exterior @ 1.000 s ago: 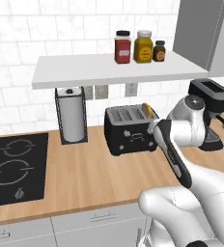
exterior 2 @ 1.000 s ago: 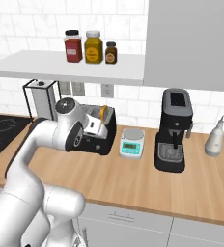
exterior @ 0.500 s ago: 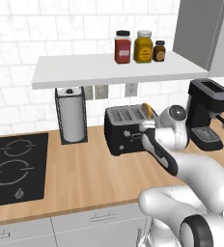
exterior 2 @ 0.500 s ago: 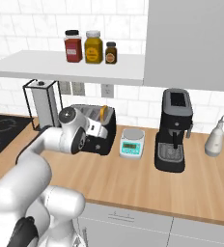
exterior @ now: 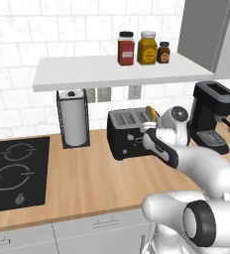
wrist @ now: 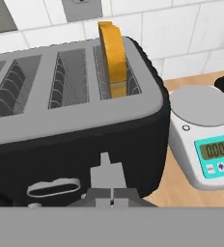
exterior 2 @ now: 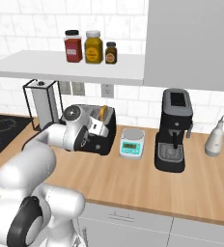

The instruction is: Start the toaster. Once the lever pops up, take the bread to the plate on the dining counter.

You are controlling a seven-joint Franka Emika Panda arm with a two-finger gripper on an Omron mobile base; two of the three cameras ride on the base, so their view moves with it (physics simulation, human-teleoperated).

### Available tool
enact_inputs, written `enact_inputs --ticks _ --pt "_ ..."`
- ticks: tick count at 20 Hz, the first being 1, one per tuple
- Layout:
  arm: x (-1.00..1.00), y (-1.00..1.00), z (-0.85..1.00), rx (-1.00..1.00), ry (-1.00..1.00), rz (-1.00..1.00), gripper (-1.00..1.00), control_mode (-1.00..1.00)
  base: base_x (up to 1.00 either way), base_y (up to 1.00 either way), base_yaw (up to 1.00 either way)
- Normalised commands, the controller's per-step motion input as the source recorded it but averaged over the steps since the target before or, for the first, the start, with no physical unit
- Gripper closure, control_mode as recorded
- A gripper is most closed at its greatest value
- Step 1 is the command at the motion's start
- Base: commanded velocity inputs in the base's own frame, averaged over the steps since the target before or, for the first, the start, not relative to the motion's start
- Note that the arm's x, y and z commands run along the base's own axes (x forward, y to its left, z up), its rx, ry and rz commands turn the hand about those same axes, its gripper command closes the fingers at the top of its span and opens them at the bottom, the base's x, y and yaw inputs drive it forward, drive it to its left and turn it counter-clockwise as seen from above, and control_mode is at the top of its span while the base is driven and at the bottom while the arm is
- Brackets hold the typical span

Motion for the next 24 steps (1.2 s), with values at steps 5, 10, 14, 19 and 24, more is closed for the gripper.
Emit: enact_inputs --ticks 5,10,14,19,24 --pt "0.15 0.08 -0.23 0.0 0.0 0.0 1.0 -1.0 0.0 0.0 0.0" --pt "0.12 0.0 -0.14 0.0 0.0 0.03 1.0 -1.0 0.0 0.0 0.0" --pt "0.18 0.0 -0.11 0.0 0.01 0.06 1.0 -1.0 0.0 0.0 0.0" --pt "0.21 0.0 -0.13 0.0 0.0 0.09 1.0 -1.0 0.0 0.0 0.0" --pt "0.01 0.0 -0.35 0.0 0.03 0.08 1.0 -1.0 0.0 0.0 0.0"
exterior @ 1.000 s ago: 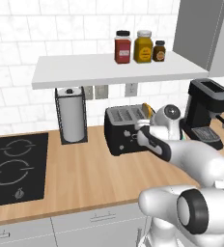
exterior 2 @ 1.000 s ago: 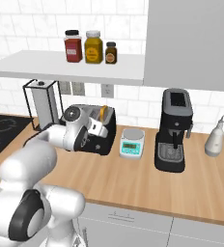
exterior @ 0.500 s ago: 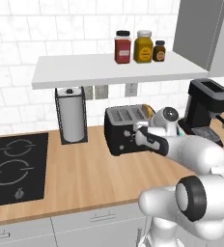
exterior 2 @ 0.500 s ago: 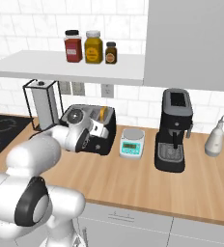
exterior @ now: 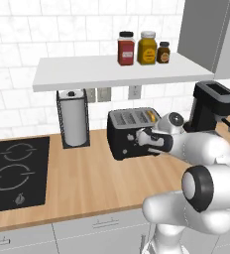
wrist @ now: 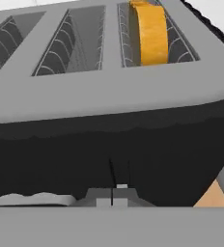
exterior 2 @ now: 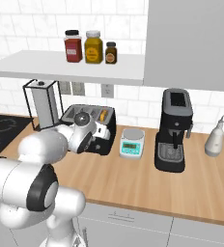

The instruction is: Start the toaster. Once the lever pops up, take the bread to the plate on the dining counter.

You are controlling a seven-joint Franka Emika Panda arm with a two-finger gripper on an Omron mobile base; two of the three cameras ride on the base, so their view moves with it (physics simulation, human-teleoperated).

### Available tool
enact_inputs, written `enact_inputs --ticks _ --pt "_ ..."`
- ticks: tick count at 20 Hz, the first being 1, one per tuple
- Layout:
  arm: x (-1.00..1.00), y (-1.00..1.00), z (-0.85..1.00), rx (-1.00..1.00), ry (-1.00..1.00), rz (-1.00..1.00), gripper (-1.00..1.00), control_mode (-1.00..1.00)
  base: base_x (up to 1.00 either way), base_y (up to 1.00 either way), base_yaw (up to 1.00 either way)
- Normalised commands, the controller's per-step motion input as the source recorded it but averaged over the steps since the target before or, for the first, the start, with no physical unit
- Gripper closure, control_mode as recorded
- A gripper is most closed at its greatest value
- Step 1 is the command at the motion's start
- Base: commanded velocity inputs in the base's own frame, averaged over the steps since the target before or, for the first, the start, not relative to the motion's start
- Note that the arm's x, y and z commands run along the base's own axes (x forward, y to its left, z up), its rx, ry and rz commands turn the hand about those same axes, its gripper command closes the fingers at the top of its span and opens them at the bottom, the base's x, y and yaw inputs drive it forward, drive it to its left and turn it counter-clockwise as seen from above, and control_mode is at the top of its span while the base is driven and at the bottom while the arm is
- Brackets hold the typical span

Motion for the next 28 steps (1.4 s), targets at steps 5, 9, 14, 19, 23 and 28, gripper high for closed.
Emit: enact_inputs --ticks 5,9,14,19,23,28 --pt "-0.07 0.0 -0.55 0.0 0.07 0.02 1.0 -1.0 0.0 0.0 0.0" --pt "-0.01 0.0 -0.47 0.0 0.04 0.0 1.0 -1.0 0.0 0.0 0.0" --pt "-0.14 0.0 -0.01 0.0 0.01 0.0 1.0 -1.0 0.0 0.0 0.0" --pt "-0.62 0.0 0.79 0.0 -0.12 0.0 1.0 -1.0 0.0 0.0 0.0" --pt "-0.24 -0.12 0.86 0.0 -0.02 0.0 1.0 -1.0 0.0 0.0 0.0" --pt "0.0 0.0 0.72 0.0 0.0 0.0 1.0 -1.0 0.0 0.0 0.0"
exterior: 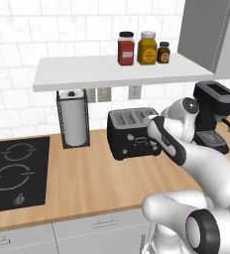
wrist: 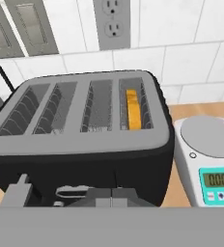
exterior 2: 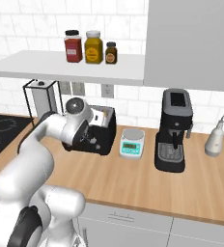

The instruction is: Start the toaster. Once the lever pops up, take the bread to the plate on the dining counter.

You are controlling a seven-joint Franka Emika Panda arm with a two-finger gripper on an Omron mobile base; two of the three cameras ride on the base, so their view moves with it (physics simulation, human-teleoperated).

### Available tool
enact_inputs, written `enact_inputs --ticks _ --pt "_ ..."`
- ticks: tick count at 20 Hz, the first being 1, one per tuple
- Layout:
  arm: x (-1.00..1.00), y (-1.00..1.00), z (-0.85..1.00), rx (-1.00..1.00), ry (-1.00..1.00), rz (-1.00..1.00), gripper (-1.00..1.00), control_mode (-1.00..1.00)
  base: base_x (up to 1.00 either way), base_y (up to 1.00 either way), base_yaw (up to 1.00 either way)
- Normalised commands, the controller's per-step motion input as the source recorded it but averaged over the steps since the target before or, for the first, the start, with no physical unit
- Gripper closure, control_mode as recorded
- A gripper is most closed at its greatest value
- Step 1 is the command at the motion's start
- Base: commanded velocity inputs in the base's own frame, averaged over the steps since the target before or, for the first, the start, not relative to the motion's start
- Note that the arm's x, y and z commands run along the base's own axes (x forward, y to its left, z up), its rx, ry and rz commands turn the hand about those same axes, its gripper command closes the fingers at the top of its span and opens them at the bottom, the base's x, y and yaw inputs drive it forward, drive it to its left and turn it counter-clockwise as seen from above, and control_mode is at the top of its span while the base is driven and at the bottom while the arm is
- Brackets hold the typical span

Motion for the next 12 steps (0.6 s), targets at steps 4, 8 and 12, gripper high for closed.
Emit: enact_inputs --ticks 4,8,12 --pt "0.0 -0.01 0.2 -0.01 -0.03 0.0 1.0 -1.0 0.0 0.0 0.0" --pt "0.1 -0.02 -0.03 0.0 -0.03 0.0 1.0 -1.0 0.0 0.0 0.0" --pt "0.31 -0.02 -0.11 -0.01 -0.01 0.0 -1.0 -1.0 0.0 0.0 0.0"
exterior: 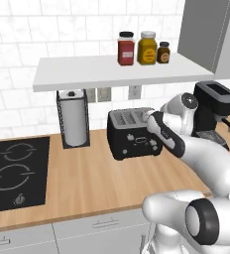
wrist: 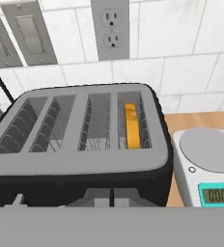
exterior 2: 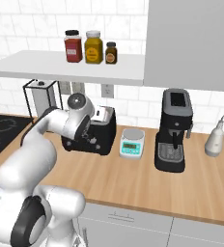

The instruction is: Start the toaster. Once the lever pops up, take the bread to the plate on the dining counter.

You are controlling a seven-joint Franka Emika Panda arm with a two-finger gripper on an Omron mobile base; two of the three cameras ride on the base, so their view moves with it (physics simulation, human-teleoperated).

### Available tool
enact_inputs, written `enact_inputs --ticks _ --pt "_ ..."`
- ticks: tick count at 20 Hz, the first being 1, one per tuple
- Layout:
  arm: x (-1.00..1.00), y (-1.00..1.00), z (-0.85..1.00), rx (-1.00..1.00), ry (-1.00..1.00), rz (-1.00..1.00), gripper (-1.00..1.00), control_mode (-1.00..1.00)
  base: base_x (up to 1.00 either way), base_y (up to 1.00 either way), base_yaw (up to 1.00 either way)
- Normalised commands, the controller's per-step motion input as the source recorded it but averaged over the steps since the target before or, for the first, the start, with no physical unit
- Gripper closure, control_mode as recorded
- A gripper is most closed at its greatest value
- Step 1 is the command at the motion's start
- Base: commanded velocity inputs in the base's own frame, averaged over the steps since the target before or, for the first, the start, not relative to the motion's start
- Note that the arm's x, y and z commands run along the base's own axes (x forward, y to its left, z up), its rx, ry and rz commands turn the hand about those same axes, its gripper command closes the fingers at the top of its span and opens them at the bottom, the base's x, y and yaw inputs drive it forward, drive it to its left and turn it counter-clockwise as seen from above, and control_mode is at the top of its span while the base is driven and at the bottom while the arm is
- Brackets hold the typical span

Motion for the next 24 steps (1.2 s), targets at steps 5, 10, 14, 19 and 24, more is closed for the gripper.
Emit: enact_inputs --ticks 5,10,14,19,24 --pt "0.54 -0.2 0.0 -0.02 0.0 0.0 -1.0 -1.0 0.0 0.0 0.0" --pt "0.05 -0.17 -0.12 -0.02 0.0 0.0 -1.0 -1.0 0.0 0.0 0.0" --pt "0.2 0.0 -0.11 0.0 -0.01 0.0 -1.0 -1.0 0.0 0.0 0.0" --pt "0.36 0.06 -0.08 0.0 0.0 0.0 -1.0 -1.0 0.0 0.0 0.0" --pt "0.38 0.0 -0.04 0.0 0.0 0.0 -1.0 -1.0 0.0 0.0 0.0"
